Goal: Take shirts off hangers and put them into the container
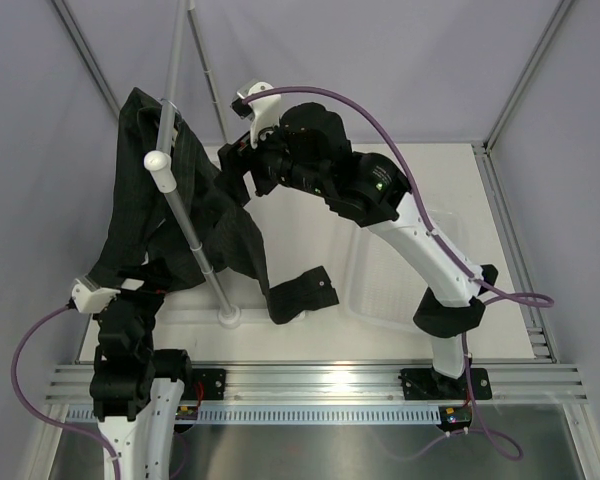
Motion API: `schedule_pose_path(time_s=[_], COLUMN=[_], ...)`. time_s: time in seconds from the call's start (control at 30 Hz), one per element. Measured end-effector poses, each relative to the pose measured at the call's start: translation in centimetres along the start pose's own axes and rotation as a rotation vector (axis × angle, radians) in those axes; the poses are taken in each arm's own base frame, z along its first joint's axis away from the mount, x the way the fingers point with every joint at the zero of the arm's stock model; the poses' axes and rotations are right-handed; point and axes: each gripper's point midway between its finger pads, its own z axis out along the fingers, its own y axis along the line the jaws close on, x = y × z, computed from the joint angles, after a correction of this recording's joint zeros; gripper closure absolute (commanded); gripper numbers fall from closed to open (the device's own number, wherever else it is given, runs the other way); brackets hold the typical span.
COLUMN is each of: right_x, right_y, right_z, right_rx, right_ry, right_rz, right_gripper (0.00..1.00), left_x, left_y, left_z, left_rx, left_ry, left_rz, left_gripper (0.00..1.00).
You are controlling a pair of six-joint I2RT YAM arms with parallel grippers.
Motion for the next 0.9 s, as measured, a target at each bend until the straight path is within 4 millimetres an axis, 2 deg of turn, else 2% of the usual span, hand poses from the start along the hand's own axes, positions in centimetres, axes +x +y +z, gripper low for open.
schedule_pose_path(time_s=[0.2, 0.27, 0.47, 0.5, 0.7, 0.8, 0.9], right_x=[1.3, 1.7, 2.8, 2.9, 4.1, 4.3, 4.2], right_y=[0.6, 0.6, 0.9, 1.0, 1.2, 1.0, 0.6], right_z=[1.3, 1.8, 3.0, 3.2, 4.3, 4.6, 4.8], right_rx=[-0.011, -0.010, -0.014, -0.015, -0.017, -0.011, 0.007], right_ry=[0.030, 0.041, 0.063, 0.065, 0.090, 0.095, 0.088], right_rz=[-0.012, -0.014, -0.021, -0.021, -0.029, -0.045, -0.054], right_gripper=[0.27, 0.34, 0.47, 0.53, 0.69, 1.00, 1.00], left_x=[0.6, 0.9, 2.5, 2.6, 2.5, 2.5, 2.7], left_y=[0.1, 0.2, 0.7, 0.7, 0.5, 0.4, 0.3], left_z=[0.2, 0.3, 1.1, 1.1, 0.9, 0.8, 0.8], left_rx=[0.000, -0.009, -0.051, -0.049, -0.036, -0.030, -0.022], left_ry=[0.025, 0.039, 0.121, 0.127, 0.122, 0.124, 0.134], left_rz=[0.007, 0.013, 0.052, 0.052, 0.048, 0.046, 0.046], left_gripper=[0.01, 0.01, 0.01, 0.01, 0.01, 0.01, 0.01])
